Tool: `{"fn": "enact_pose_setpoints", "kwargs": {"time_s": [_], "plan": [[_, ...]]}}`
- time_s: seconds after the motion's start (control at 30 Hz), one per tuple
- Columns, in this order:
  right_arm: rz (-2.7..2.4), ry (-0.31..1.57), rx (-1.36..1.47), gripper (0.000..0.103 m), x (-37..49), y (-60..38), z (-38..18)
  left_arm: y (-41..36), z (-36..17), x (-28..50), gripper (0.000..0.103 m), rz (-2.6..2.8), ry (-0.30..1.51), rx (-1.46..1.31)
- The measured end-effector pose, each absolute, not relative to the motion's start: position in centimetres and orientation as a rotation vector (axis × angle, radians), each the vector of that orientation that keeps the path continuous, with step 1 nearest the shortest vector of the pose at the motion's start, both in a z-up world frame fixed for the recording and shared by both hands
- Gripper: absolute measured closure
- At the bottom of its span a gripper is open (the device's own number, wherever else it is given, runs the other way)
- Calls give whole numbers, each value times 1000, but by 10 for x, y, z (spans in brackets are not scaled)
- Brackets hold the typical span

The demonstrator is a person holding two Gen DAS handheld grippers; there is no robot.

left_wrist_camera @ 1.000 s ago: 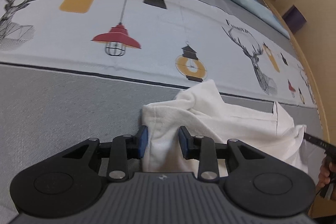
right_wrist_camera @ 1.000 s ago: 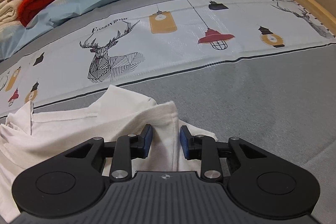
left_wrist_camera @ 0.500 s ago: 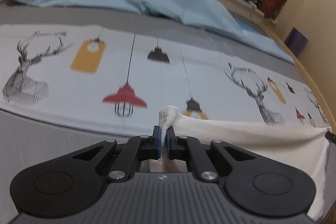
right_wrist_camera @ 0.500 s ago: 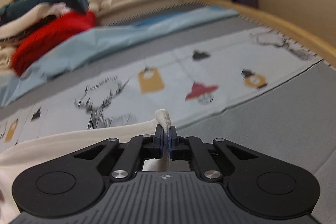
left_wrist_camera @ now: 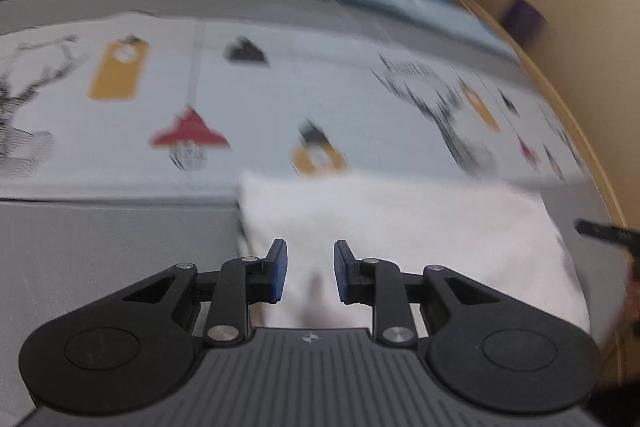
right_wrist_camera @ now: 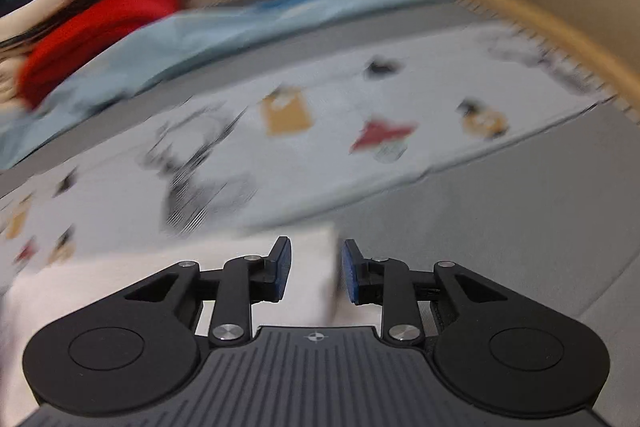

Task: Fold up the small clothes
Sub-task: 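Fold the shirt over again with both grippers toward the collar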

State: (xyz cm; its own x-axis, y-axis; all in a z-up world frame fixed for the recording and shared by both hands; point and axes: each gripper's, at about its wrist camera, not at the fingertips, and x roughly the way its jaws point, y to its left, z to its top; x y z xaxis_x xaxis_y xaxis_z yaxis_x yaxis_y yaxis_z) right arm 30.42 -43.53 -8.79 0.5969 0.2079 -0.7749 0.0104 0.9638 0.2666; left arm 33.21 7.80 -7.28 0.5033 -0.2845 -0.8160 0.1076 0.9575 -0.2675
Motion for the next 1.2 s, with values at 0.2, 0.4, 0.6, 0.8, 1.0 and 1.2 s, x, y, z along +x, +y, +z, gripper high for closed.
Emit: {"fn": "enact_pose_setpoints", "kwargs": {"time_s": [0.2,0.4,0.6,0.8,1.0,1.2], "plan": [[329,1192,-47,72,245,-416,-117,64,-115,293,75,-427,1311,-92],[297,1193,17,73,219,-429,-103,70,-115,264,76,-384,1340,-51],[354,1283,-95,73,202,-417,-112,74,-118,253,76,-342,1391,-12],[388,1249,-139,94,195,-413,-108,62,-113,241,98,-371,1384,126],[366,1242,-45,99,195,-436,-96,71,-105,235,99,-368,1392,144],[219,1326,-167,103,190,-447,-112,71,-112,231,102,-299,1438,264]]}}
